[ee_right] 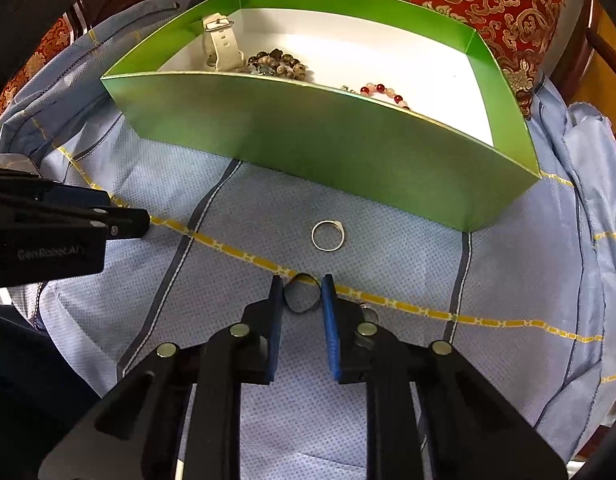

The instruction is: Organize jewelry

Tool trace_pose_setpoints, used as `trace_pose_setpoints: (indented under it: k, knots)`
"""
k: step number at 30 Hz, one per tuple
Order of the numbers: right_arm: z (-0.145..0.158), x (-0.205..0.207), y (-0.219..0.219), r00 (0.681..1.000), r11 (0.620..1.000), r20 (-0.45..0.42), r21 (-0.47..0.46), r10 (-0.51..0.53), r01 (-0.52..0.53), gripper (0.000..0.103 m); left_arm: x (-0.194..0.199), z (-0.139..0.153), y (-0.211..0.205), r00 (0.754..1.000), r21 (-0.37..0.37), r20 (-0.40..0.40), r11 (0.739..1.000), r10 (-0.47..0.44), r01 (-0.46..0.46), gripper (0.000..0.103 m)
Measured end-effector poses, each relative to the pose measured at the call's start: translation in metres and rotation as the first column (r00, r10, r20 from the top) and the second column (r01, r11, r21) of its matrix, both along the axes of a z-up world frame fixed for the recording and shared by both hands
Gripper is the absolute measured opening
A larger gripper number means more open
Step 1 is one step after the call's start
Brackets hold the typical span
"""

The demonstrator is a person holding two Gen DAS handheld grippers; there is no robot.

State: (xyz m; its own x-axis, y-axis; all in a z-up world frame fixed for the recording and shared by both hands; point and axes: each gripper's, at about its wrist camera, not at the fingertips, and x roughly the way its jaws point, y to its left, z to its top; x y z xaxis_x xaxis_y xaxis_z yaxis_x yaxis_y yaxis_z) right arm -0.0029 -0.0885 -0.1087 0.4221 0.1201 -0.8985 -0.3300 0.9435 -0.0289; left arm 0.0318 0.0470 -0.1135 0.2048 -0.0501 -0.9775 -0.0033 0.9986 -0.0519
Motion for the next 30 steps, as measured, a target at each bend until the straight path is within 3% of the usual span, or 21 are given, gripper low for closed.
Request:
trace_pose_setpoints:
  k: [1,3,13,21,30]
  knots:
    - [0.002,-0.004,-0.001,1.000,1.000,0.001,-0.001,0.001,-0.001,0.020,0.000,0.001,0.000,1.000,-0.004,0.003,1.000,-0.001,0.001,0.028]
    - [0.002,-0.005,0.000,1.000,1.000,0.003,-0.003,0.003,-0.003,0.020,0.001,0.001,-0.001,1.000,-0.022,0.004,1.000,0.002,-0.002,0.021]
    - [0.003,-0.005,-0.003,1.000,1.000,-0.002,0.015,-0.015,0.015,0.020,-0.002,0.010,0.008,1.000,-0.025,0.019,1.000,0.012,-0.011,0.021]
    - [0.022,-0.004,-0.013,0.999,0.999,0.034,0.027,-0.039,0.038,0.019,-0.006,0.023,0.009,0.998,0.021,0.054,1.000,0.015,-0.016,0.021]
    - [0.012,-0.005,-0.012,1.000,0.999,0.008,0.018,-0.027,0.027,0.019,-0.005,0.031,0.003,0.997,0.047,0.078,0.999,-0.007,0.003,0.021]
